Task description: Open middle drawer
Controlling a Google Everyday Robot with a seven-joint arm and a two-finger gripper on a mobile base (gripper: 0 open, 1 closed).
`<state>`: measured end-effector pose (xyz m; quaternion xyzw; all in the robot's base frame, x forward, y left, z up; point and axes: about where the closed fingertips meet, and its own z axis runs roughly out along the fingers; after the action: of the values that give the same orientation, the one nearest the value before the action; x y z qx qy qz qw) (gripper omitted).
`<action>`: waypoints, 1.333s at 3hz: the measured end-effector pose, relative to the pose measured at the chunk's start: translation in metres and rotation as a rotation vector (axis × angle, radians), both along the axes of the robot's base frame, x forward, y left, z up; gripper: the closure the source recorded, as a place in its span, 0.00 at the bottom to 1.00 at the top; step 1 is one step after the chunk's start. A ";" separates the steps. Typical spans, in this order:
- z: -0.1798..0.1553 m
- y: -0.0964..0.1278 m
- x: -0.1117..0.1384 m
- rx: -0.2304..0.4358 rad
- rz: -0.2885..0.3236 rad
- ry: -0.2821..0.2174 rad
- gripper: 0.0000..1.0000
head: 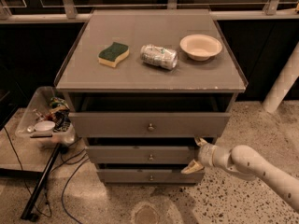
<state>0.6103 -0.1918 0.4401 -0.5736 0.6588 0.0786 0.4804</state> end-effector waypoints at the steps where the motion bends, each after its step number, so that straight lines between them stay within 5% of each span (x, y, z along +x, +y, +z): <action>1: -0.003 0.024 0.003 0.018 0.037 0.007 0.00; 3: -0.017 0.050 0.001 0.020 0.079 0.046 0.00; 4: -0.045 0.024 -0.005 -0.045 0.029 0.095 0.00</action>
Offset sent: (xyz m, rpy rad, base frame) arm 0.0044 0.0600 -0.0158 0.0373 0.0475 0.0943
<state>0.6055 -0.1681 0.3954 -0.5895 0.6740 0.0979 0.4343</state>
